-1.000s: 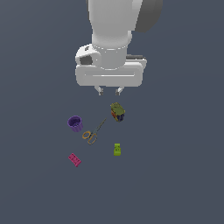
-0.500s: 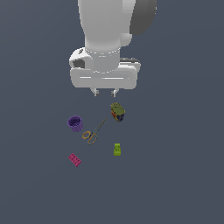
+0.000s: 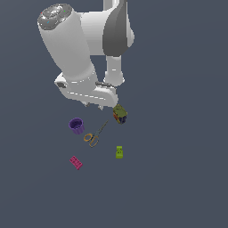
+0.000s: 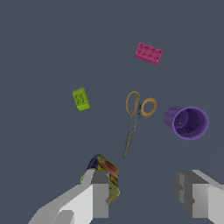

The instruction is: Pick up a designated object from a clutter of objects.

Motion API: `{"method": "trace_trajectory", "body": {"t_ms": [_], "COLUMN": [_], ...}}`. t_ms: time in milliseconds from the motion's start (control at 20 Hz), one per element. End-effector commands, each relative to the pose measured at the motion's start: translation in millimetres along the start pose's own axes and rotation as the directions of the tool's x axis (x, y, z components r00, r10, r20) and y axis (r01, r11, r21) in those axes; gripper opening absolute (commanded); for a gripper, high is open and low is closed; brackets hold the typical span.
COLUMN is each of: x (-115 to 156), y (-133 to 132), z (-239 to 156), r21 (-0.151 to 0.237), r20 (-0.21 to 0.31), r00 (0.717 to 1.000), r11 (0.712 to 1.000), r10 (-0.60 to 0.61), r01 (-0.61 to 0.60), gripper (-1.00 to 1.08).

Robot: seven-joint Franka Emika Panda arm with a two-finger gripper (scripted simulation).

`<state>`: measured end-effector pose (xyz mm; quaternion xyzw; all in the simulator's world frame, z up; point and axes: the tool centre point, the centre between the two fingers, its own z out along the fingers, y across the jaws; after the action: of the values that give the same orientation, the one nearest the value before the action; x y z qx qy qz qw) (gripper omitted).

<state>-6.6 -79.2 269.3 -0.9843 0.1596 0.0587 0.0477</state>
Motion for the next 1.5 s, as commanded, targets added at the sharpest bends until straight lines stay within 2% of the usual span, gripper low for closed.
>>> {"method": "trace_trajectory", "body": {"t_ms": [0,150,350,650,800,900,1050,1150,1450], "x": [4.9,9.4,10.5,5.5,2.4,0.6,-1.4,-2.0,-3.2], "y": [24.0,58.0,103.4,153.8,170.7,178.9,186.8,189.1,186.5], "z": [20.7,50.0,89.1,132.3,146.9,154.0,160.9,162.9,167.5], "r21": [0.034,0.071,0.096,0.09,0.08,0.074,0.068,0.066,0.066], "r20": [0.051,0.127,0.233,0.346,0.382,0.399,0.415,0.42,0.418], "r00": [0.992,0.953,0.853,0.682,0.613,0.577,0.541,0.53,0.535], "r11": [0.993,0.956,0.861,0.701,0.636,0.602,0.568,0.558,0.562], "r10": [0.115,0.274,0.468,0.644,0.692,0.713,0.731,0.736,0.735], "r01": [-0.117,-0.284,-0.499,-0.707,-0.768,-0.795,-0.82,-0.827,-0.824], "gripper": [0.28,0.28,0.28,0.28,0.28,0.28,0.28,0.28,0.28]}}
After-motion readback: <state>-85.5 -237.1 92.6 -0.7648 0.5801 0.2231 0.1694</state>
